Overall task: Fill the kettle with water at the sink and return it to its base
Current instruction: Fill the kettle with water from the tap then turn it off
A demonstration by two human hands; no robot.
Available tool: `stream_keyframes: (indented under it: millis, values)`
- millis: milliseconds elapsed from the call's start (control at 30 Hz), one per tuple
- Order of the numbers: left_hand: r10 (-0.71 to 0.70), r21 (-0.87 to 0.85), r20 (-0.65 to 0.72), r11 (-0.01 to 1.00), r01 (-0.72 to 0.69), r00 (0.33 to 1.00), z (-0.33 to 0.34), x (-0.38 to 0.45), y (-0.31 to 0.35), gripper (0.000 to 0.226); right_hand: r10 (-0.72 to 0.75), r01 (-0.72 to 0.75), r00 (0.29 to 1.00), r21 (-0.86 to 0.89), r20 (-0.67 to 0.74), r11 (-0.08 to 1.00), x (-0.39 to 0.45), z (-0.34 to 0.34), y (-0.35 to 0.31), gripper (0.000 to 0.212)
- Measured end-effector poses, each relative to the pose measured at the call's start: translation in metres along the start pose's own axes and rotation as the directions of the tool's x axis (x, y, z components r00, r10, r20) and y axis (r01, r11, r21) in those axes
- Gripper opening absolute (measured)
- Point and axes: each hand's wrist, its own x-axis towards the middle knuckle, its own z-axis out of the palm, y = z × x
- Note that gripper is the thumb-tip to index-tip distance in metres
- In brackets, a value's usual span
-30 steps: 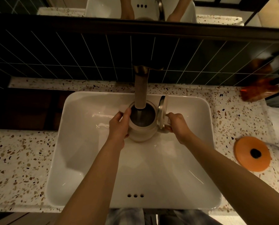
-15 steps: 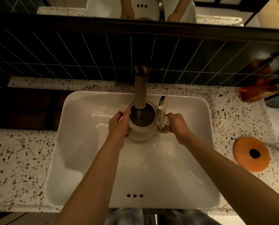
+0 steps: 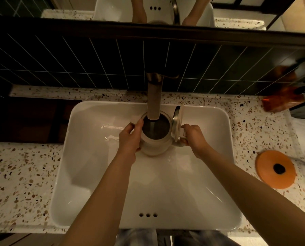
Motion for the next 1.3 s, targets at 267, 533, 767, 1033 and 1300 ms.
stream_keyframes:
  millis: [267,533,767,1033,1300]
  values:
    - [0.076,0.071,0.019,0.994,-0.077,0.997,-0.003,0.000,0.001,0.021,0.030,-0.030,0.999,0.003,-0.019,1.000,0.003,-0.001,0.001,0.030]
    - [0.202,0.062,-0.039,0.978,-0.199,0.979,-0.015,0.009,0.018,0.056,0.045,-0.046,0.998,-0.010,-0.040,0.999,0.006,-0.002,0.001,0.030]
    - [0.645,0.330,0.000,0.721,-0.609,0.764,-0.002,0.010,0.066,0.052,0.050,-0.050,0.998,0.008,-0.040,0.999,0.005,-0.002,0.001,0.037]
    - [0.764,0.594,0.449,0.131,-0.794,0.463,0.026,0.013,0.107,0.058,0.035,-0.035,0.999,0.015,-0.033,0.999,0.003,-0.002,-0.002,0.028]
    - [0.677,0.569,0.631,-0.071,-0.819,0.380,0.034,0.025,0.107,0.063,0.034,-0.034,0.999,-0.005,-0.033,0.999,0.004,-0.002,0.000,0.041]
